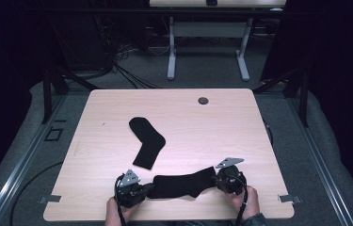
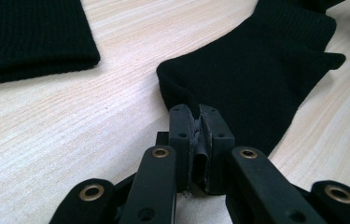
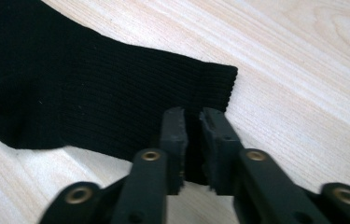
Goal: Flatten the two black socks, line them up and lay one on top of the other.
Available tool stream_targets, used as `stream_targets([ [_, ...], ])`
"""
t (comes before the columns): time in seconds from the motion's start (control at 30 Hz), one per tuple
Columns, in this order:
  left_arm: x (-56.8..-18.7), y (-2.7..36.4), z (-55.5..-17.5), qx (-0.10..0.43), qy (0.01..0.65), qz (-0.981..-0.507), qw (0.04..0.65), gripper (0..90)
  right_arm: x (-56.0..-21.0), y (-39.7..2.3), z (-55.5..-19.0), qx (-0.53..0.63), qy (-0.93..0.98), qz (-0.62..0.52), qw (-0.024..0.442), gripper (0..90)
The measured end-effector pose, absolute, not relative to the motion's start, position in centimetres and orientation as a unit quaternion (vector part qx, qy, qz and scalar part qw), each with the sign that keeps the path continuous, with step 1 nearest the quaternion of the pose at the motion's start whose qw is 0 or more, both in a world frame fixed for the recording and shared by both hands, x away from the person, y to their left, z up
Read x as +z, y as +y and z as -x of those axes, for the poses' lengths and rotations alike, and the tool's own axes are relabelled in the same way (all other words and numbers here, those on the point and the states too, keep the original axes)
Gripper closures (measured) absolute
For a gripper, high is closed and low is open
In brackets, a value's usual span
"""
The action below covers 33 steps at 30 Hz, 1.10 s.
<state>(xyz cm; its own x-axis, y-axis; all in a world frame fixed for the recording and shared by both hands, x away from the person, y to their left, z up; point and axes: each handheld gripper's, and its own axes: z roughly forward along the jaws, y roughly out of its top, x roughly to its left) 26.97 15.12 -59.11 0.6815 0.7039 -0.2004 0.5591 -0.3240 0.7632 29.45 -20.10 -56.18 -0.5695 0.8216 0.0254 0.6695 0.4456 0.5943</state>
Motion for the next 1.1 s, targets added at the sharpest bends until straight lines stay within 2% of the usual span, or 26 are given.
stream_targets([
  [0.13,-59.1,15.5,-26.7,0.083,0.404,-0.802,0.433,84.4,-56.3,-20.5,-29.2,0.283,0.839,-0.447,0.128,88.3],
  [0.6,-58.7,15.9,-24.7,0.085,0.404,-0.811,0.415,83.9,-56.2,-20.6,-26.8,0.282,0.848,-0.431,0.122,88.6],
  [0.67,-58.5,16.0,-24.8,0.088,0.409,-0.812,0.407,76.6,-56.3,-20.6,-26.7,0.289,0.847,-0.43,0.121,88.1],
  [0.73,-58.0,16.3,-24.9,0.097,0.423,-0.804,0.405,60.2,-56.2,-20.6,-26.8,0.292,0.846,-0.43,0.116,84.8],
  [0.83,-57.3,16.6,-24.9,0.116,0.438,-0.797,0.399,44.2,-55.9,-20.4,-26.8,0.292,0.85,-0.421,0.12,78.1],
  [0.97,-57.0,16.2,-25.2,0.133,0.438,-0.802,0.383,33.8,-55.4,-20.4,-26.6,0.297,0.848,-0.417,0.137,72.1],
  [1.1,-57.6,15.4,-26.0,0.156,0.433,-0.818,0.345,29.9,-55.7,-20.3,-27.1,0.293,0.845,-0.423,0.143,71.8],
])
